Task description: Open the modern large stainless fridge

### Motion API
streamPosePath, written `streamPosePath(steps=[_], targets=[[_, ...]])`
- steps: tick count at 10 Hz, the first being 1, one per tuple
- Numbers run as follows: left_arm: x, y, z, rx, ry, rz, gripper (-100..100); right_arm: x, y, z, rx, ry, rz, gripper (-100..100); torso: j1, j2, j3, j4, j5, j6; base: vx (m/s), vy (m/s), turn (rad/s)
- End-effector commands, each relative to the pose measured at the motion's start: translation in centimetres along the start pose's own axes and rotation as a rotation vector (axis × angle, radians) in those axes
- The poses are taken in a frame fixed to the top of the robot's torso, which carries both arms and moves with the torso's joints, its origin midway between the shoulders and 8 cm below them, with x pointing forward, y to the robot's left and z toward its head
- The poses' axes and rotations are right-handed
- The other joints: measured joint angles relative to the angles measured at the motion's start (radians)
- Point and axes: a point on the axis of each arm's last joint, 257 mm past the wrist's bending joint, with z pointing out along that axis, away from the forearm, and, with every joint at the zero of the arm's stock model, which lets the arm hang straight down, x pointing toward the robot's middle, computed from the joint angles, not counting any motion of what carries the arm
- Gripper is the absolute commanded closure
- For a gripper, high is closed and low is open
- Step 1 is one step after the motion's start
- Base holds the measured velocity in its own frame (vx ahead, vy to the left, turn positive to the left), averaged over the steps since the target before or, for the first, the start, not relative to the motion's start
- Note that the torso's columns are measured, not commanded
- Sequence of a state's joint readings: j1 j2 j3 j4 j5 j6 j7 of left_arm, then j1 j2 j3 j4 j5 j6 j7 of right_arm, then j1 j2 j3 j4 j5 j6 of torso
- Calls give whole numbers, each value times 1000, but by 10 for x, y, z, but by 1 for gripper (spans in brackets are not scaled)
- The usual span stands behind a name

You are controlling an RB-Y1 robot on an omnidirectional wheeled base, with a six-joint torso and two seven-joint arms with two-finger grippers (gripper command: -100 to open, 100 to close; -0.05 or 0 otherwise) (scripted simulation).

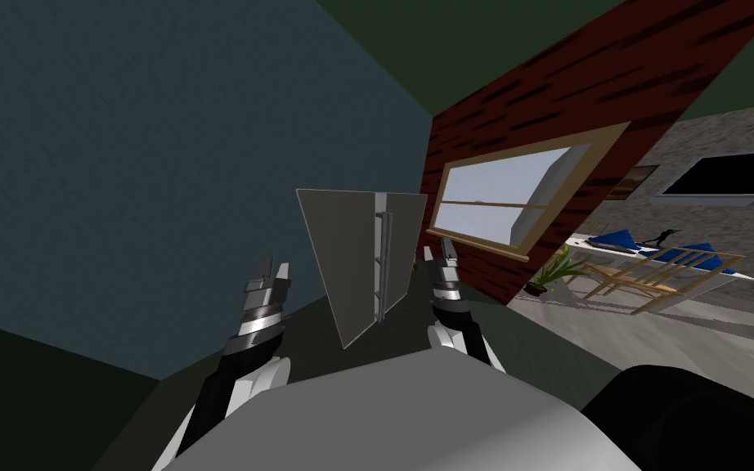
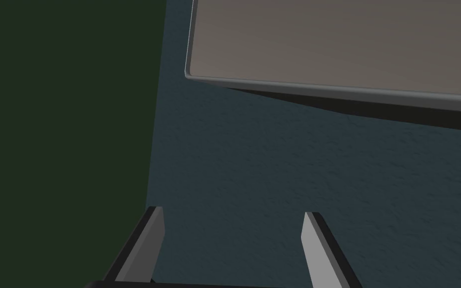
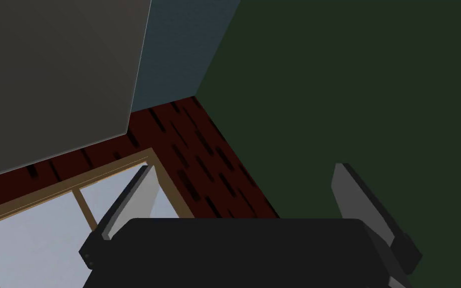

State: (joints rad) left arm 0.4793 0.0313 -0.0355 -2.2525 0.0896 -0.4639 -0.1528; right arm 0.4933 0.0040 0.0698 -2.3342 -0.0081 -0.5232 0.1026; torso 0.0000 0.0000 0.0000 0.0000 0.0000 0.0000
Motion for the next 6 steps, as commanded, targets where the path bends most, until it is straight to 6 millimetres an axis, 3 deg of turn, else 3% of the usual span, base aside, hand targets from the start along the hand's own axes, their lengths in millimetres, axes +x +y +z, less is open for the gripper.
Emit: streamPosePath(steps=[1, 6], targets=[[0, 0, 0, 0, 0, 0, 0, 0, 0, 0, 0, 0, 0, 0, 0, 40, -82, 41, 0, 0, 0, 0, 0], [0, 0, 0, 0, 0, 0, 0, 0, 0, 0, 0, 0, 0, 0, 0, 396, -792, 396, 0, 0, 0, 0, 0]])
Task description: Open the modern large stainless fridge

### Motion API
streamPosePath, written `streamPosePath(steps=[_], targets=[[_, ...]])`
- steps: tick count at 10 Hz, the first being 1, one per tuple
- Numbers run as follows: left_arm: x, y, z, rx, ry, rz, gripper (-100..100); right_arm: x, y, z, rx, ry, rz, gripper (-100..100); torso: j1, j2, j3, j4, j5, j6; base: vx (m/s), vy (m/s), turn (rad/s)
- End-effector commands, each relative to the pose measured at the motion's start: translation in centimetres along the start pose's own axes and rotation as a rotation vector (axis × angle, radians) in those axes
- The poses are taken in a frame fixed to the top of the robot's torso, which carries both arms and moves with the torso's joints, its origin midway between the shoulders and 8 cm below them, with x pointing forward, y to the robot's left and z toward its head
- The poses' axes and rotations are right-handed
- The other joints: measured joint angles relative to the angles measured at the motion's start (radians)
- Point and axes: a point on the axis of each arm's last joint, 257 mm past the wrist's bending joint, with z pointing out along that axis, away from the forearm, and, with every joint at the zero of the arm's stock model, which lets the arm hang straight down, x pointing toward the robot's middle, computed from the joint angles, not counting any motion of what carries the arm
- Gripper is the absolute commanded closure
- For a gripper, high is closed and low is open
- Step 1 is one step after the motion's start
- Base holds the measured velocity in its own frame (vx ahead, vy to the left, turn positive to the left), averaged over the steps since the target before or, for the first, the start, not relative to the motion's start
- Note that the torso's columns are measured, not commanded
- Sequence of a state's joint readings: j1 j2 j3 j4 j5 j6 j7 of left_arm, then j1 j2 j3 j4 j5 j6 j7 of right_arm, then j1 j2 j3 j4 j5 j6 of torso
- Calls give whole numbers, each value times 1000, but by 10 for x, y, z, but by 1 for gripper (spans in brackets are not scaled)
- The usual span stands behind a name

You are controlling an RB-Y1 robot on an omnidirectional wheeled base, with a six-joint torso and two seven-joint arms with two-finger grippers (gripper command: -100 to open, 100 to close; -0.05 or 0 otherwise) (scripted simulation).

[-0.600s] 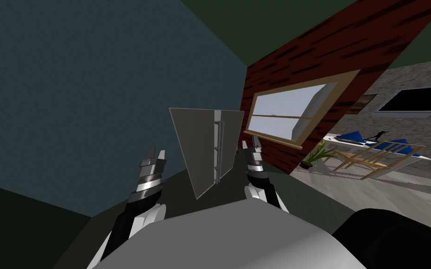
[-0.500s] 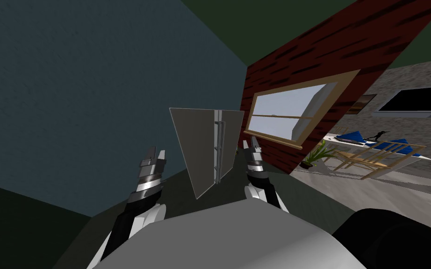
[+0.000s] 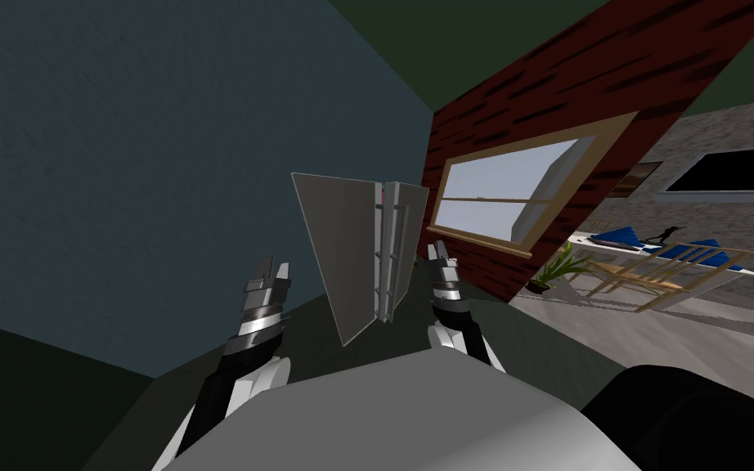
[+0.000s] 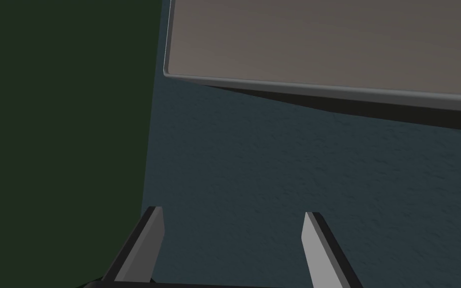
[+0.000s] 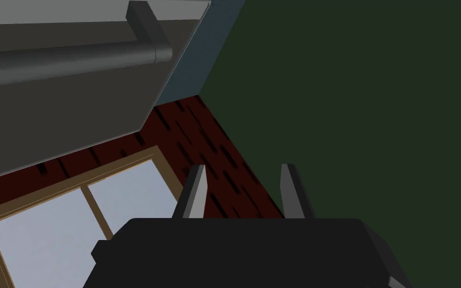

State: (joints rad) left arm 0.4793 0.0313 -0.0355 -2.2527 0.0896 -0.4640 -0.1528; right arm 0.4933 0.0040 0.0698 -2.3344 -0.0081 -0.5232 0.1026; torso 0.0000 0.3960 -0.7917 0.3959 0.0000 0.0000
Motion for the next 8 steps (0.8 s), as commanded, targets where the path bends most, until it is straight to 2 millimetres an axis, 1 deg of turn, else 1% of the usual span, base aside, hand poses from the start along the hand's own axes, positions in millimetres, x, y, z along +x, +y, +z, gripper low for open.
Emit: streamPosePath(steps=[1, 3, 4, 5, 8], targets=[[0, 0, 0, 0, 0, 0, 0, 0, 0, 0, 0, 0, 0, 0, 0, 74, -147, 74, 0, 0, 0, 0, 0], [0, 0, 0, 0, 0, 0, 0, 0, 0, 0, 0, 0, 0, 0, 0, 222, -443, 221, 0, 0, 0, 0, 0], [3, 1, 3, -4, 28, 4, -100, 0, 0, 0, 0, 0, 0, 0, 0, 295, -590, 295, 0, 0, 4, -12, -21], [5, 3, 6, -9, 50, 7, -100, 0, 0, 0, 0, 0, 0, 0, 0, 329, -659, 328, 0, 0, -2, -25, -32], [11, 8, 20, -30, 125, 12, -100, 0, 0, 0, 1, 0, 0, 0, -1, 342, -684, 342, 0, 0, -17, -39, -54]])
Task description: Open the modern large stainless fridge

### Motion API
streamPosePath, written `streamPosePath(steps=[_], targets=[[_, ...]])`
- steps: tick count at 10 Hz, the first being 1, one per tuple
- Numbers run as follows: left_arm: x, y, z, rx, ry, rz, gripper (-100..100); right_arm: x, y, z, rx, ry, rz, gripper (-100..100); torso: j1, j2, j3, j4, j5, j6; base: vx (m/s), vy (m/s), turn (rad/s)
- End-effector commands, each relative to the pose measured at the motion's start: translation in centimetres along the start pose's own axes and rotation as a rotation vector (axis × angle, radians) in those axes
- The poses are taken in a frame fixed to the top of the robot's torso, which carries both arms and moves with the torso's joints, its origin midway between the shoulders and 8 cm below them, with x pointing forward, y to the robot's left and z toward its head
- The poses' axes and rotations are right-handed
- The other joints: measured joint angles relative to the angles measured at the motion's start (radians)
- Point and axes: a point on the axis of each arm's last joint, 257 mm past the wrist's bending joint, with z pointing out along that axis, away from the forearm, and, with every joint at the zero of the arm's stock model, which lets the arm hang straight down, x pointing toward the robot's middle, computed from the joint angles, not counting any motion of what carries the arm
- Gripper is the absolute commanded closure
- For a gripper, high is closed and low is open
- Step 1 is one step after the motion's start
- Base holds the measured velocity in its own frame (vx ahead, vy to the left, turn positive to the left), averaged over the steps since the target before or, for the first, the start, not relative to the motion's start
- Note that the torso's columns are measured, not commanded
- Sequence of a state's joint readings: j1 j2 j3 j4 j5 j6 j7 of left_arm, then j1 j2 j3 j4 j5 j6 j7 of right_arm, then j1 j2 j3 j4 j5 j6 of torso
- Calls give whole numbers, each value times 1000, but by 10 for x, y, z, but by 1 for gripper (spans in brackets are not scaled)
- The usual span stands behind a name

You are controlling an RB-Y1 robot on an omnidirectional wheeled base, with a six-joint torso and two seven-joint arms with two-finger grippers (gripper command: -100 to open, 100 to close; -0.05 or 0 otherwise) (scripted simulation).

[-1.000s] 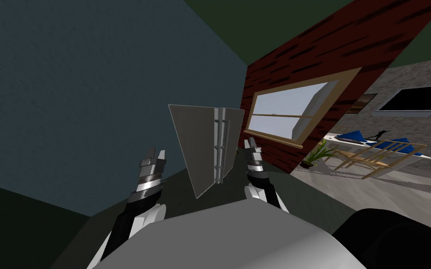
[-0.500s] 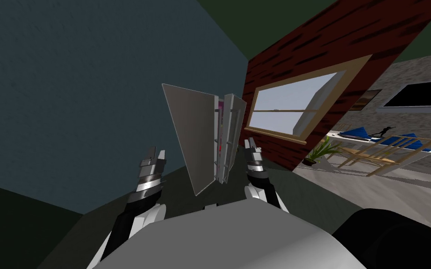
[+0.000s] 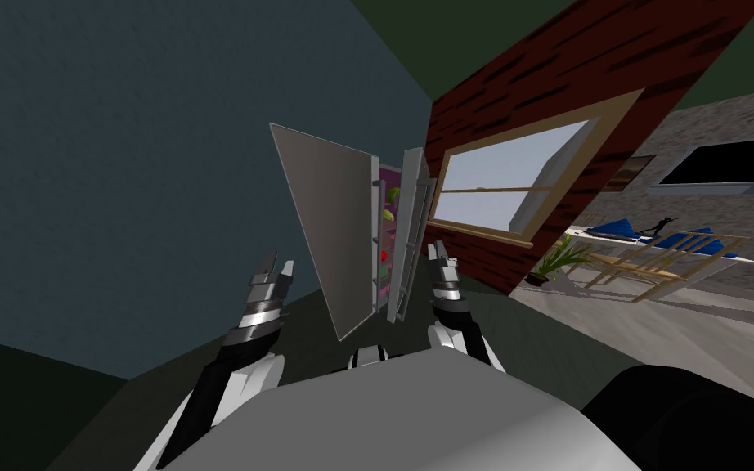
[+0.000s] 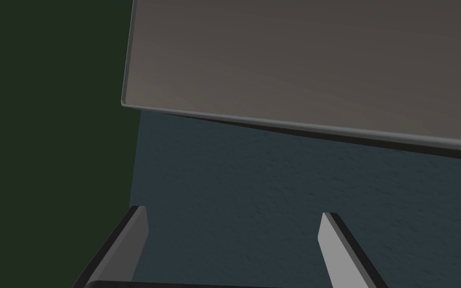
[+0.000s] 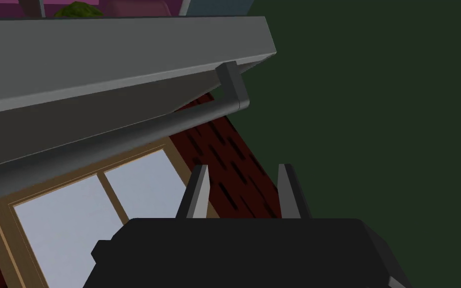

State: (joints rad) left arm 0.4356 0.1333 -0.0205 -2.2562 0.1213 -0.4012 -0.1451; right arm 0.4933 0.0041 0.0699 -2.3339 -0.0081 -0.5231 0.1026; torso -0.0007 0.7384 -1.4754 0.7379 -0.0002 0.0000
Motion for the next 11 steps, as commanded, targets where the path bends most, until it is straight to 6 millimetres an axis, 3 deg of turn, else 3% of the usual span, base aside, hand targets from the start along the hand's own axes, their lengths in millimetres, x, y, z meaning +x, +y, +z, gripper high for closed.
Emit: streamPosePath(steps=[1, 11], targets=[[4, 4, 8, -15, 51, 8, -100, 0, 0, 0, 0, 0, 0, 0, 0, 0, 0, 0, 0, 0, -9, -35, -17], [17, 4, 55, -67, 256, 73, -100, 0, 0, 0, 0, 0, 0, 0, 1, 0, -1, 0, 0, 0, -19, -36, -47]])
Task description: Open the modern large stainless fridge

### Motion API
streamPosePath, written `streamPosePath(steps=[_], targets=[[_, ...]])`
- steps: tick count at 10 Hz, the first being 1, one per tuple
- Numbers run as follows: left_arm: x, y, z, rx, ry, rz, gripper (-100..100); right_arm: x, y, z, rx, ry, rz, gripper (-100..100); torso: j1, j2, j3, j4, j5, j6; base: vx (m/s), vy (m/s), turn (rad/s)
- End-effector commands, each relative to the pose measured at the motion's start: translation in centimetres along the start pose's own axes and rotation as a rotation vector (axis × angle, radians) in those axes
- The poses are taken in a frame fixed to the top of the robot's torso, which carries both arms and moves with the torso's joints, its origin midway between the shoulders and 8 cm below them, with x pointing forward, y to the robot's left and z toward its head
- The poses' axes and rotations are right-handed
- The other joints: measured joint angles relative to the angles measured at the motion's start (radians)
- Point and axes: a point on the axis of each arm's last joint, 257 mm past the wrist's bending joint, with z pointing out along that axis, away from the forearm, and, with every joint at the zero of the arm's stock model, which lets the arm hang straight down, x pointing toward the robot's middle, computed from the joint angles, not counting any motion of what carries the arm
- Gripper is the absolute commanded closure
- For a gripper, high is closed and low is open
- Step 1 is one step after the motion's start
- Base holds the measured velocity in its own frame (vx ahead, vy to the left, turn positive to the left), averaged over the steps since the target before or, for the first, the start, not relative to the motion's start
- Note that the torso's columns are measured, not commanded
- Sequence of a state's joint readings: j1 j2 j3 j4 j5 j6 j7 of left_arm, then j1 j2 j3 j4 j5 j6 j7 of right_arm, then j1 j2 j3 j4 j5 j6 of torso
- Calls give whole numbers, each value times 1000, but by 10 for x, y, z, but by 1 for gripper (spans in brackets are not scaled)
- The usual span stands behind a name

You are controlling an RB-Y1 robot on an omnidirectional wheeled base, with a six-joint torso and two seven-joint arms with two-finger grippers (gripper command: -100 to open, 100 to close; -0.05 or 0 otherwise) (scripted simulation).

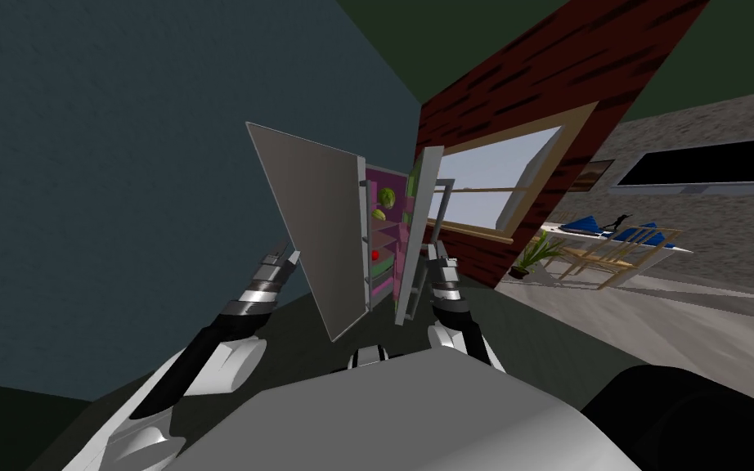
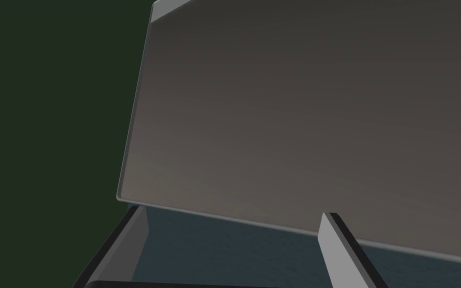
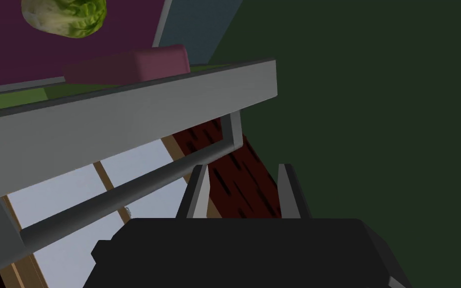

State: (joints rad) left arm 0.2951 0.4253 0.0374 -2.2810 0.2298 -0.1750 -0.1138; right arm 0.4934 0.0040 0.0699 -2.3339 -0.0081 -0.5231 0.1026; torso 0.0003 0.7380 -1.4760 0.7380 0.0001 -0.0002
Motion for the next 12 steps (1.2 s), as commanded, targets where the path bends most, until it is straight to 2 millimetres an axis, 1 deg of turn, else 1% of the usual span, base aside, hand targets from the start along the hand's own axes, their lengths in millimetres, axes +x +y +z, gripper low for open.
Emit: streamPosePath(steps=[1, 2, 3, 4, 5, 6, 7, 8, 9, 10, 11, 12], targets=[[2, -1, 12, -15, 45, 23, -100, 0, 0, 0, 0, 0, 0, 0, 0, 0, 0, 0, 0, 0, -18, -33, -34], [1, -4, 21, -20, 70, 32, -100, 0, 0, 0, 0, 0, 0, 0, 0, 0, 0, 0, 0, 0, -21, -46, -53], [2, -2, 21, -28, 82, 43, -100, 0, 0, 0, 0, 0, 0, 0, -1, 0, 0, 0, 0, 0, -20, -38, -33], [0, -6, 30, -34, 101, 49, -100, 0, 0, 0, 0, 0, 0, 0, 0, 0, 0, 0, 0, 0, -20, -47, -48], [2, -5, 30, -42, 117, 66, -100, 0, 0, 0, 0, 0, 0, 0, -1, 0, 0, 0, 0, 0, -17, -40, -42], [0, -10, 39, -44, 135, 71, -100, 0, 0, 0, 0, 0, 0, 0, 0, 0, 0, 0, 0, 0, -21, -58, -73], [1, -7, 39, -57, 151, 90, -100, 0, 0, 0, 0, 0, 0, 0, -1, 0, 0, 0, 0, 0, -19, -48, -32], [-1, -12, 48, -62, 167, 95, -100, 0, 0, 0, 0, 0, 0, 0, 0, 0, 0, 0, 0, 0, -12, -45, -53], [0, -10, 48, -74, 184, 116, -100, 0, 0, 0, 0, 0, 0, 0, 0, 0, 0, 0, 0, 0, -9, -37, -32], [-2, -15, 57, -79, 197, 120, -100, 0, 0, 0, 0, 0, 0, 0, 1, 0, 0, 0, 0, 0, -17, -50, -53], [-1, -12, 57, -92, 214, 143, -100, 0, 0, 0, 0, 0, 0, 0, -1, 0, 0, 0, 0, 0, -12, -50, -32], [-3, -18, 65, -97, 227, 149, -100, 0, 0, 0, 0, 0, 0, 0, -1, 0, 0, 0, 0, 0, 1, -63, -61]])
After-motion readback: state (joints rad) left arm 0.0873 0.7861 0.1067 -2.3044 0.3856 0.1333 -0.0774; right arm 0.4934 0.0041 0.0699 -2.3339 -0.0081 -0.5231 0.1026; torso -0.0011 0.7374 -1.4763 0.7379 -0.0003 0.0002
